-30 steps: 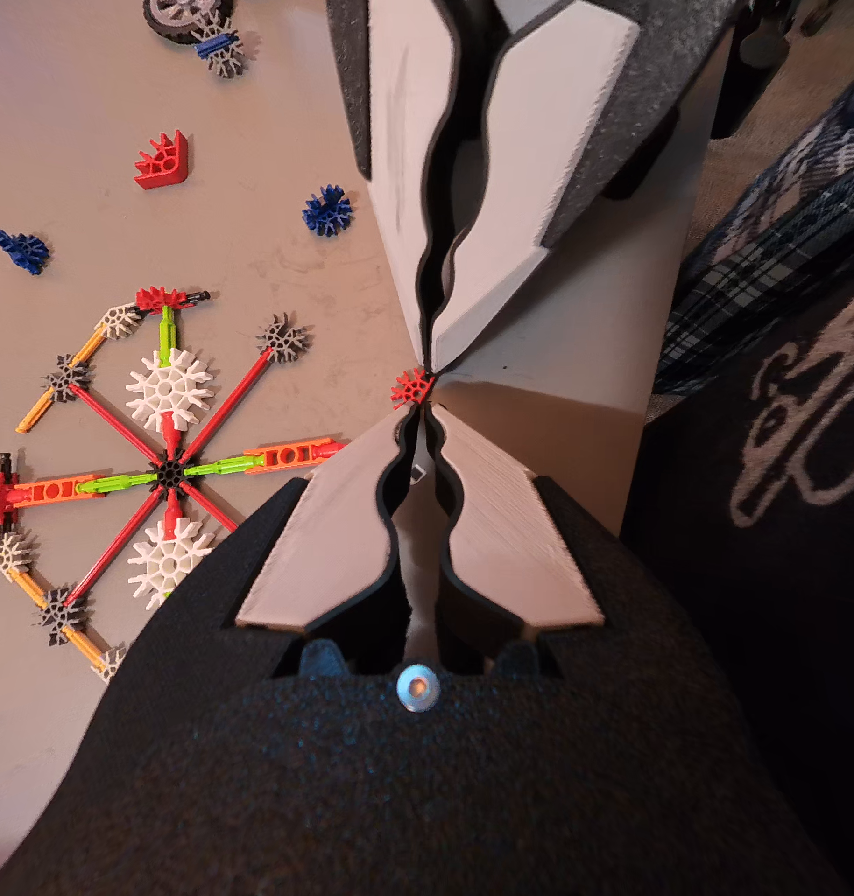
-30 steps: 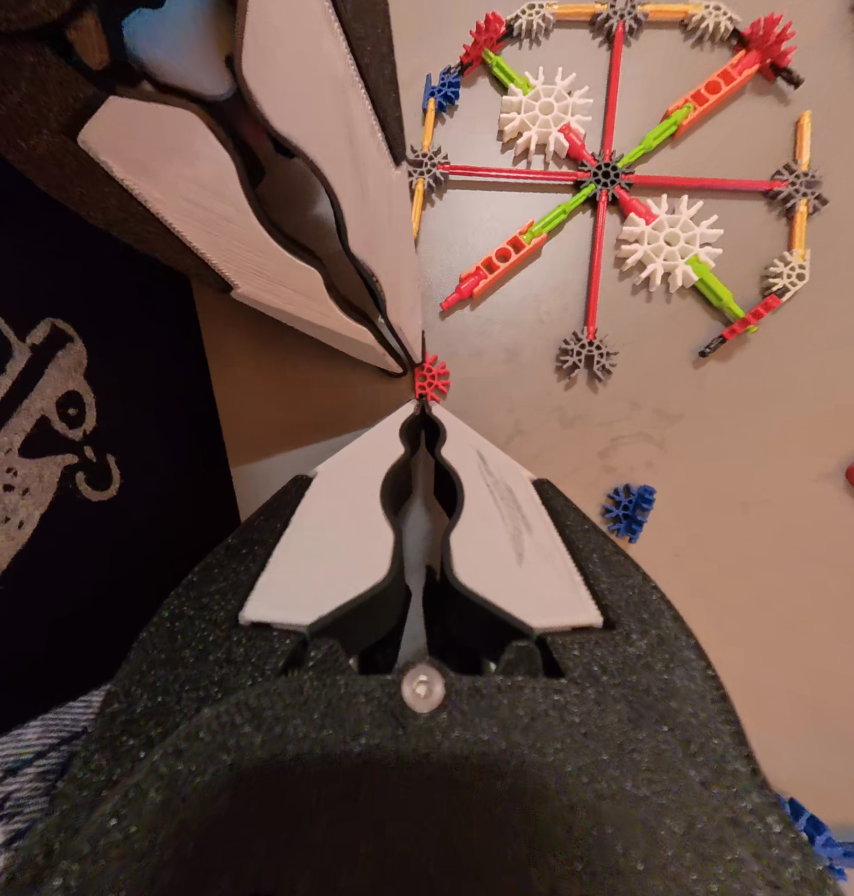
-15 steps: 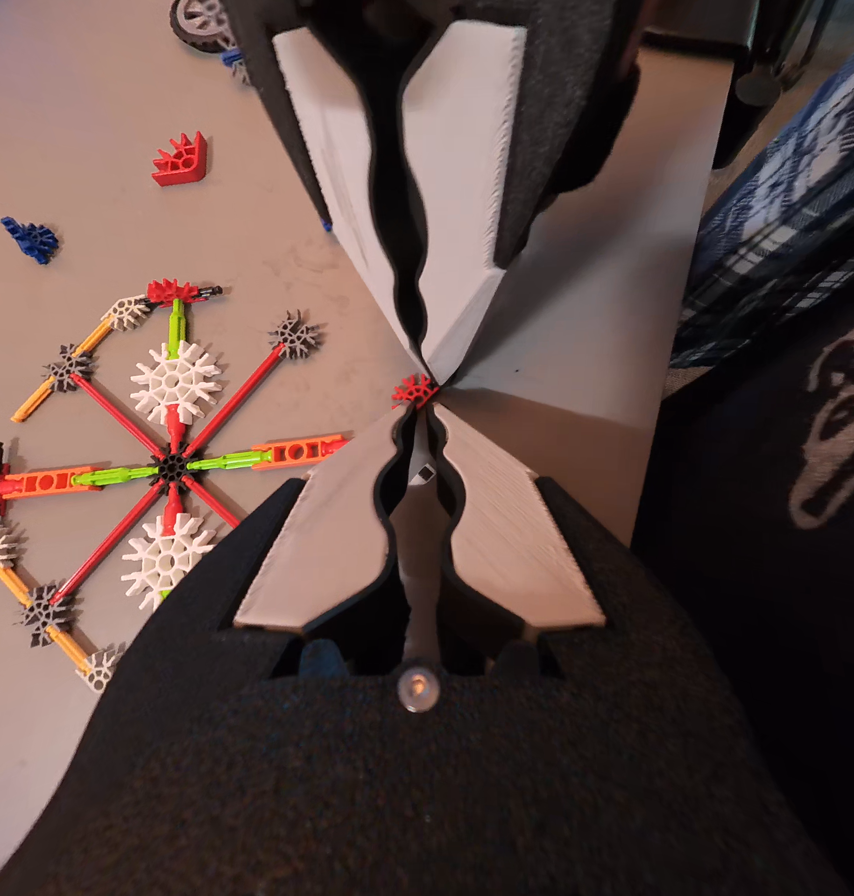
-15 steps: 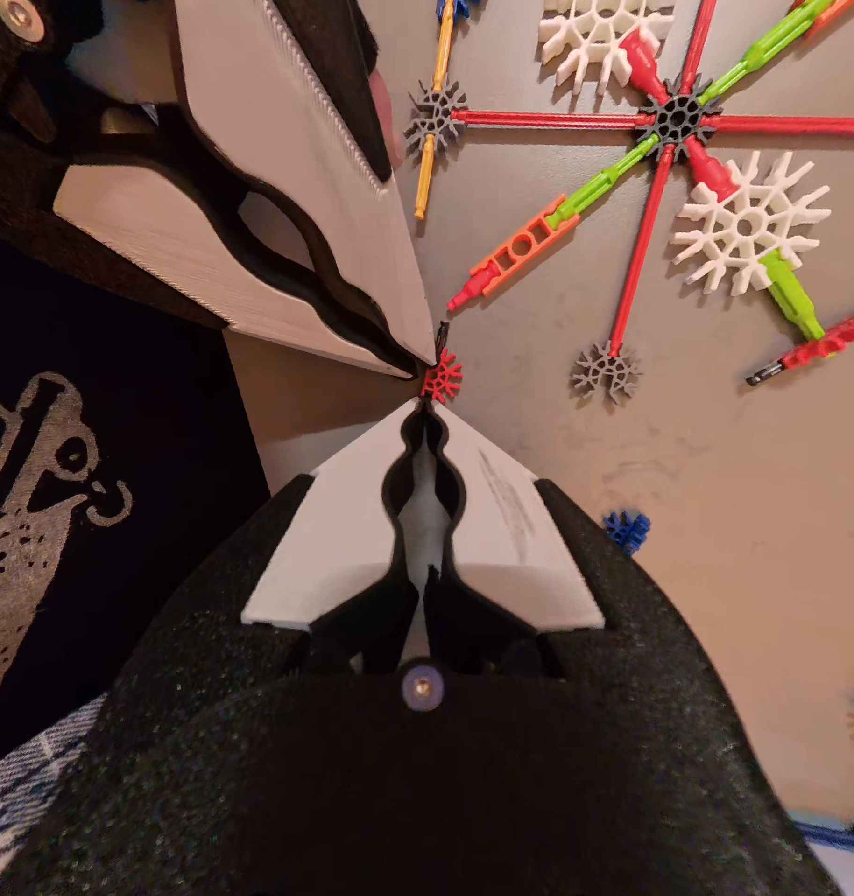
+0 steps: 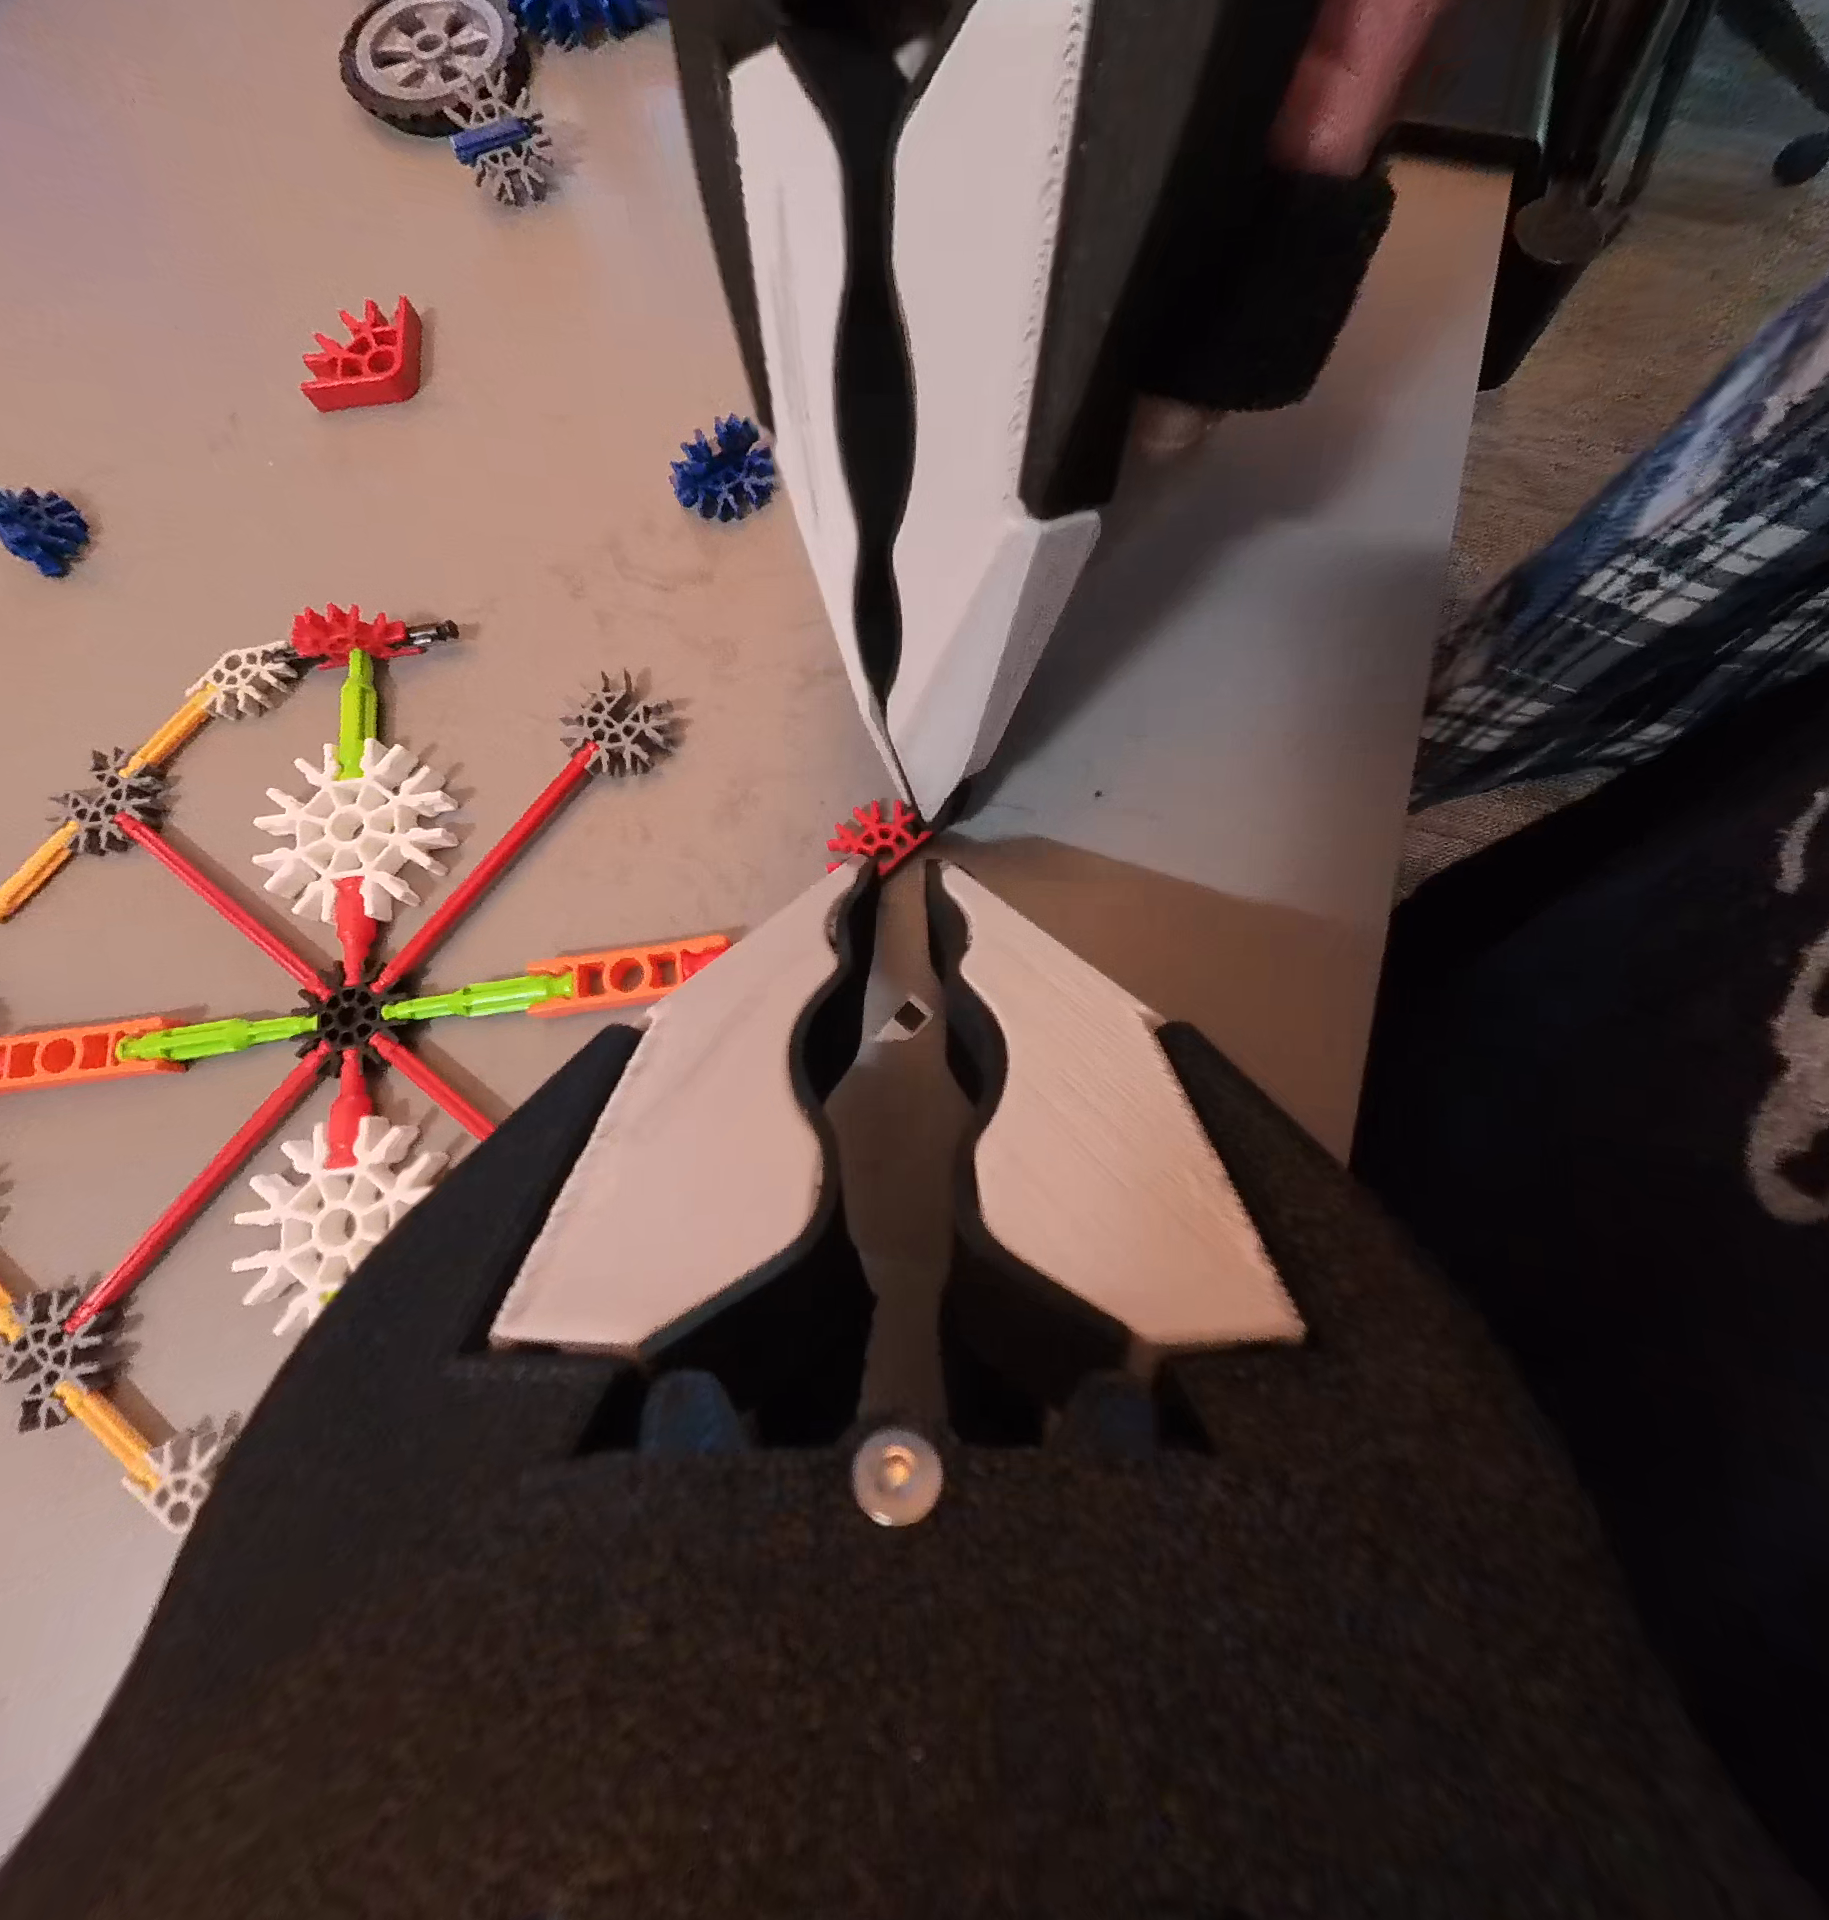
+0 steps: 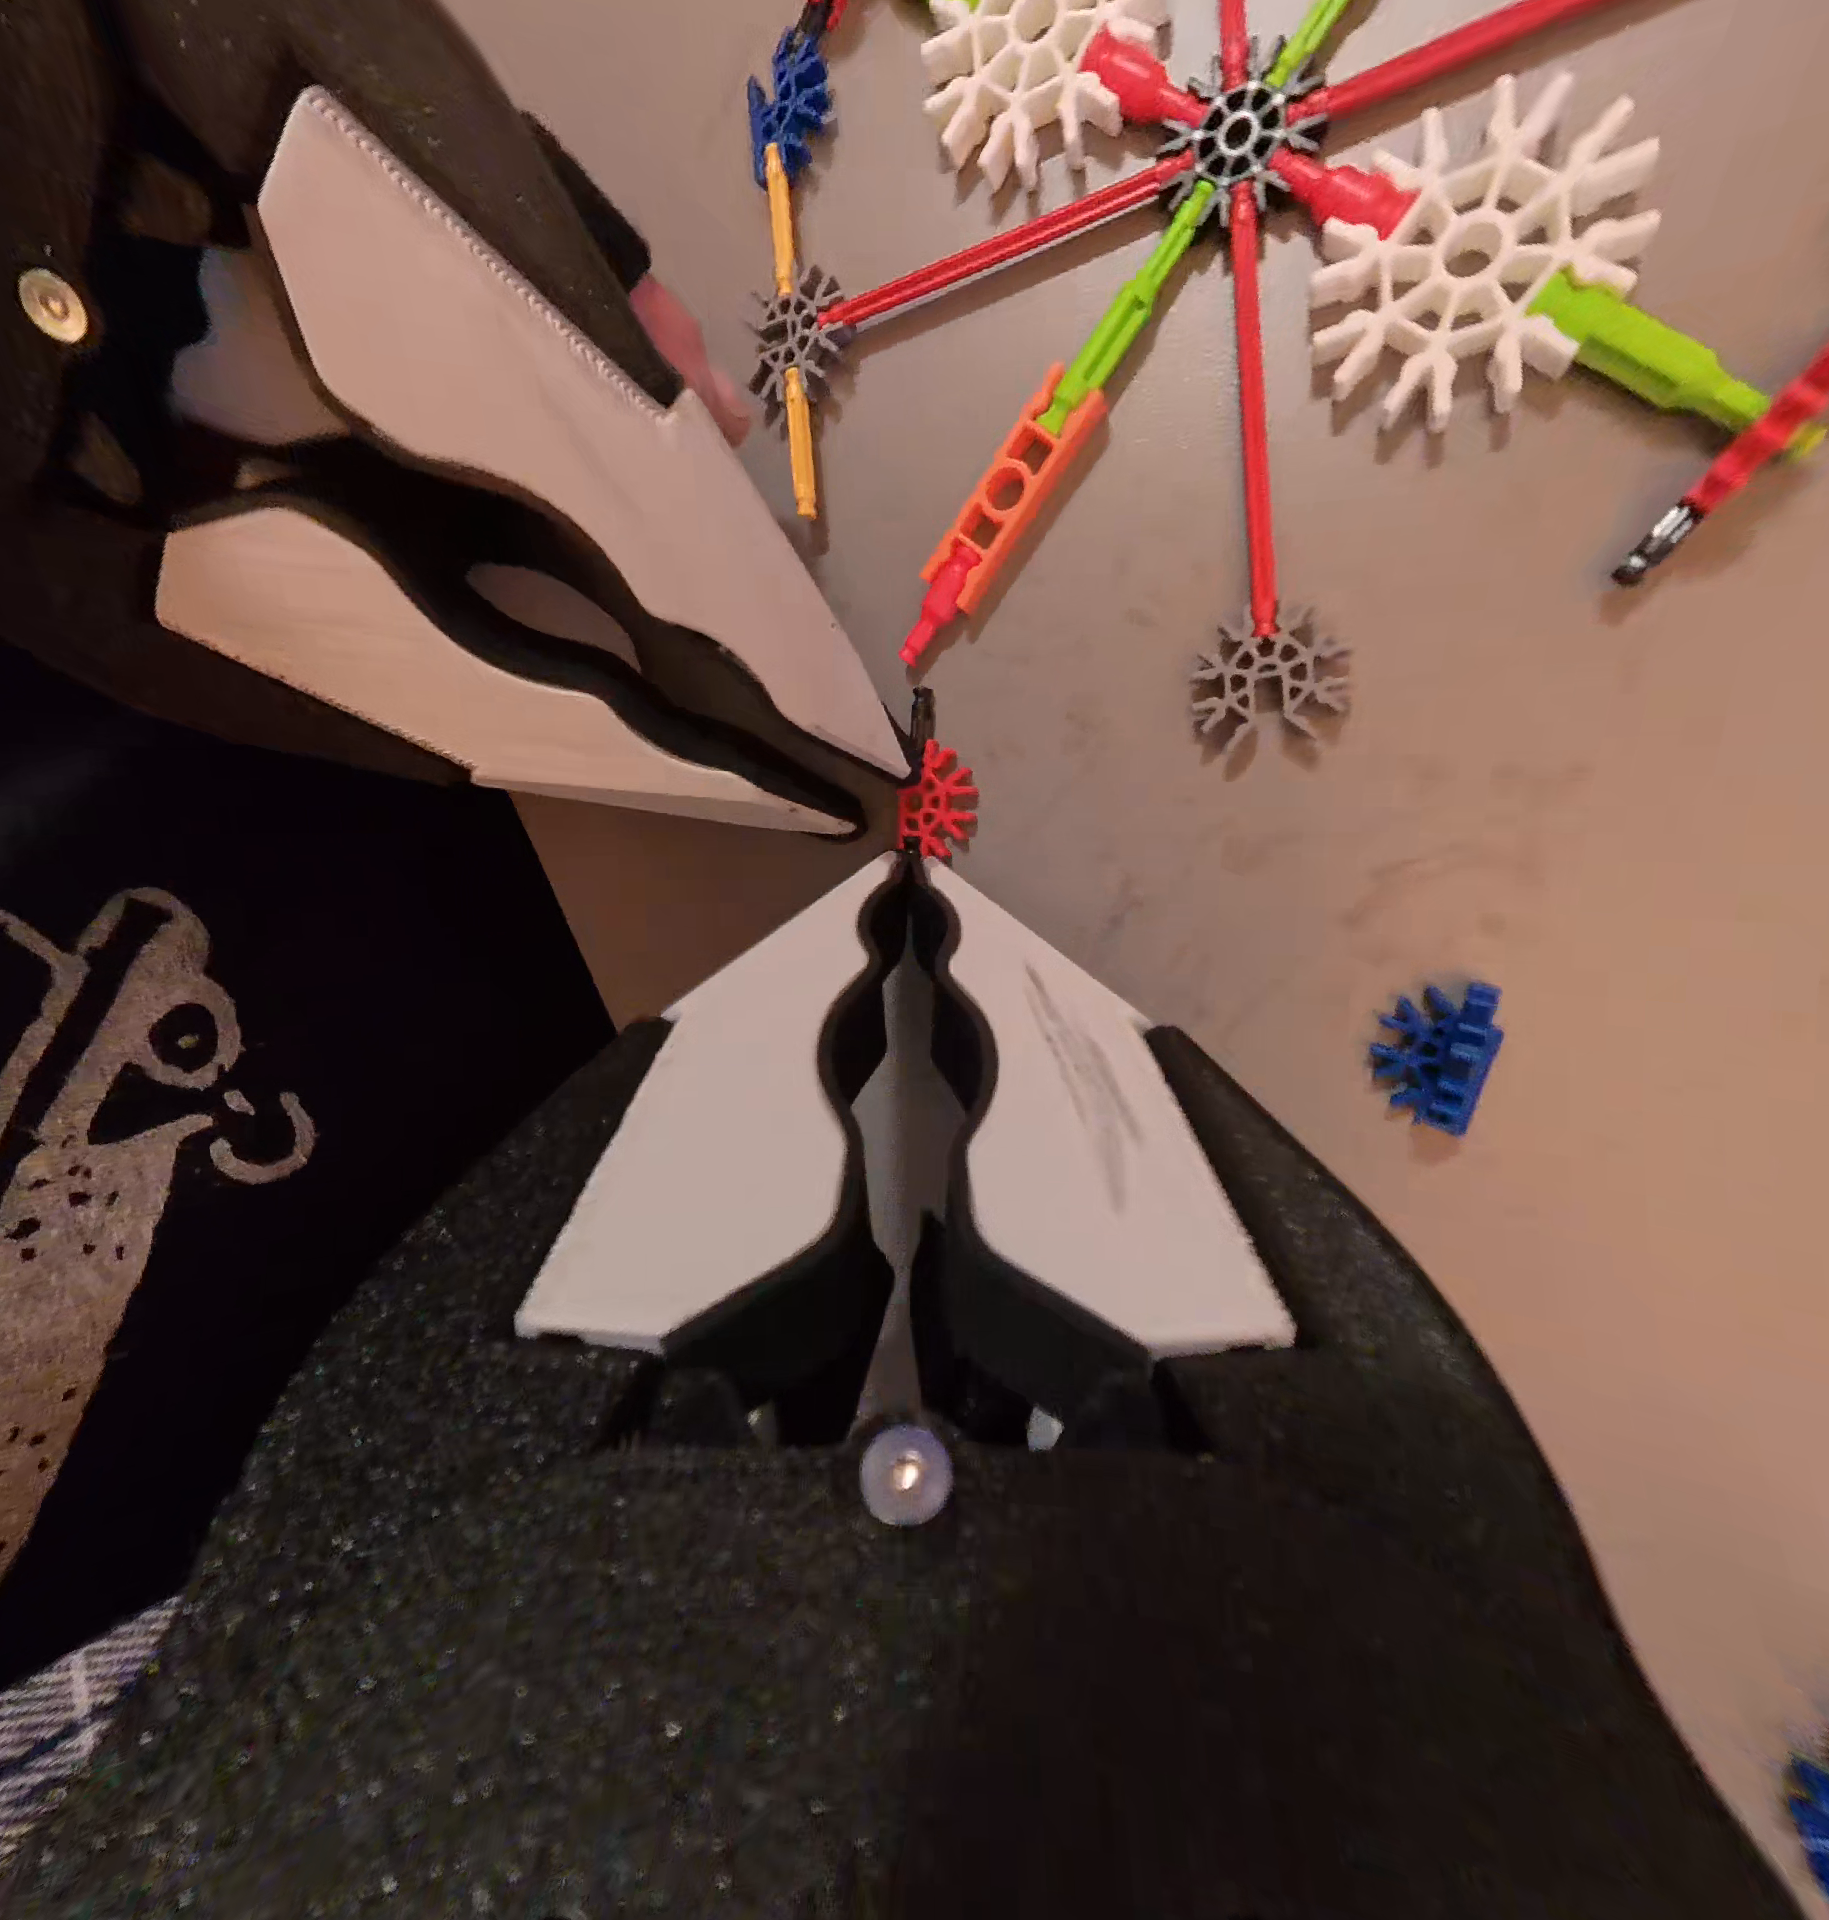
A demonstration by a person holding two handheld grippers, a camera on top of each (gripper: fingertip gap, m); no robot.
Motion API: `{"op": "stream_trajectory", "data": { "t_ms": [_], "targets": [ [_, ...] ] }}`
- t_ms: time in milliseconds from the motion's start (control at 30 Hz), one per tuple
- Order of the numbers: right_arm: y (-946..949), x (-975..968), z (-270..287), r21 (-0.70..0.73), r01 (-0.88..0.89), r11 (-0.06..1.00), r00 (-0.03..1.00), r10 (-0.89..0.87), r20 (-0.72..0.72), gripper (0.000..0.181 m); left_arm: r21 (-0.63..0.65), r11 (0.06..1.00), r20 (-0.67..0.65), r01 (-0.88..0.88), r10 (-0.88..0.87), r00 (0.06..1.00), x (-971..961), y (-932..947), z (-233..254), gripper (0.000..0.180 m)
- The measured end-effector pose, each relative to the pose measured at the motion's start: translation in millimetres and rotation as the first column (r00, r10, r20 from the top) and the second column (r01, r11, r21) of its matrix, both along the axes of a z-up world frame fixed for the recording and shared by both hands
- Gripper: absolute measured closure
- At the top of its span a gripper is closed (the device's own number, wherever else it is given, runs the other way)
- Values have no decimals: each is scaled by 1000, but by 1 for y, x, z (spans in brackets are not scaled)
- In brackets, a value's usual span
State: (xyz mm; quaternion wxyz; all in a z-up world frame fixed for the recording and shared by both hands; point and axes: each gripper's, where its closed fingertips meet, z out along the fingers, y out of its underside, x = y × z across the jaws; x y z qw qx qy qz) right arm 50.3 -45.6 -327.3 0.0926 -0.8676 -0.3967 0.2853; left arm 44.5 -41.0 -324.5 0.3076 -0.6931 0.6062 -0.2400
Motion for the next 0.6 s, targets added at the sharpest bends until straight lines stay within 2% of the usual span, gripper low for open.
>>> {"op": "stream_trajectory", "data": {
  "t_ms": [233,600],
  "targets": [
    [-1,1,0,-108,55,993,998,-56,-5,181,-17,999,7,29,-29,1000,0,1,0,172],
    [-1,2,0,-266,-32,963,988,71,139,181,-44,998,19,54,-54,998,1,-1,0,170]
  ]
}}
